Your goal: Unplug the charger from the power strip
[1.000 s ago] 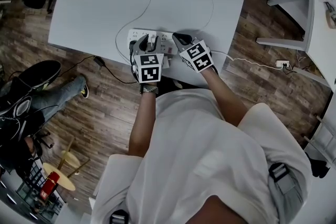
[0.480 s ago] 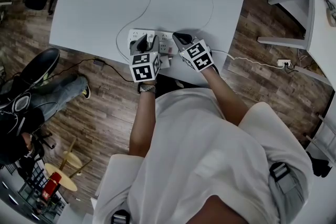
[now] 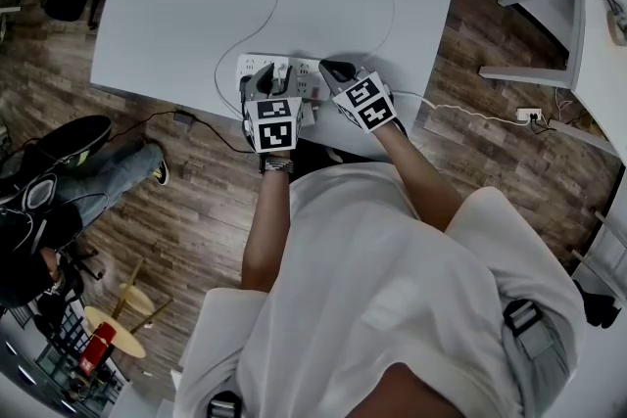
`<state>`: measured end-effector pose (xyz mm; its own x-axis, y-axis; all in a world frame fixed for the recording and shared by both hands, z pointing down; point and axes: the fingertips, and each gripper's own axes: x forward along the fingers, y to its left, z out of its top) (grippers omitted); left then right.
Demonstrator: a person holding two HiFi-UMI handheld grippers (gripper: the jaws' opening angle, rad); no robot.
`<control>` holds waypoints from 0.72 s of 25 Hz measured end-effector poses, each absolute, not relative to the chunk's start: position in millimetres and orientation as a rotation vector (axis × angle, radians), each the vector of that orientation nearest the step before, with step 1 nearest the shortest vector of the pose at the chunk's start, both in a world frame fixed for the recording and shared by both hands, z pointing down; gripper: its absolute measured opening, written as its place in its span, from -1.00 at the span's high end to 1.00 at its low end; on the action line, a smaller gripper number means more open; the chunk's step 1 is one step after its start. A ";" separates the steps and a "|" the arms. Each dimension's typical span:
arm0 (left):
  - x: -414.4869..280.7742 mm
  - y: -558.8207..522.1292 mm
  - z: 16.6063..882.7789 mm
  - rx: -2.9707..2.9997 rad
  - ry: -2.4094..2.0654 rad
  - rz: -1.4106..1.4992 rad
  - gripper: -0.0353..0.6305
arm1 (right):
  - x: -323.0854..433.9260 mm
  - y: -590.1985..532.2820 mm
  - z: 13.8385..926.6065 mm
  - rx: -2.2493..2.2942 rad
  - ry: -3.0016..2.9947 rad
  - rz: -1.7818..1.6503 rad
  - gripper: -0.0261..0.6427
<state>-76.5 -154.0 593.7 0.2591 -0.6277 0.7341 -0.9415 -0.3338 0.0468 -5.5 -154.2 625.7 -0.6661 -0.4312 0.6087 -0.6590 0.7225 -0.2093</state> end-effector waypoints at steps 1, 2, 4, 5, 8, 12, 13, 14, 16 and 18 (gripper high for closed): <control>-77.3 -154.3 593.2 2.056 -1.420 0.865 0.47 | -6.4 -154.1 625.6 0.828 -2.393 0.568 0.91; -78.1 -154.4 592.8 2.055 -1.419 0.863 0.47 | -7.2 -154.1 625.4 0.828 -2.392 0.568 0.91; -79.2 -154.1 592.5 2.042 -1.417 0.830 0.47 | -7.7 -154.0 625.2 0.829 -2.393 0.567 0.91; -79.4 -154.0 592.4 2.031 -1.415 0.800 0.47 | -7.3 -153.7 625.1 0.828 -2.394 0.567 0.91; -80.3 -154.1 591.2 2.000 -1.408 0.712 0.47 | -6.1 -152.8 624.4 0.827 -2.397 0.567 0.91; -82.7 -156.0 591.6 1.970 -1.390 0.633 0.47 | -6.0 -154.0 624.8 0.827 -2.396 0.571 0.91; -83.5 -156.6 591.5 1.965 -1.389 0.624 0.47 | -6.5 -154.4 625.0 0.827 -2.396 0.572 0.91; -84.3 -157.0 591.4 1.963 -1.389 0.618 0.47 | -7.1 -154.8 625.1 0.826 -2.397 0.572 0.91; -85.6 -157.4 590.8 1.963 -1.389 0.616 0.47 | -8.1 -155.0 624.7 0.826 -2.397 0.572 0.91; -85.3 -156.8 590.2 1.973 -1.394 0.643 0.47 | -8.3 -154.7 624.0 0.826 -2.398 0.570 0.91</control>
<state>-85.3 -156.8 590.2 0.3207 -0.6390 0.6992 -0.9467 -0.2410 0.2139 -8.3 -154.7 624.0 -0.6691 -0.4313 0.6052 -0.6575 0.7231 -0.2117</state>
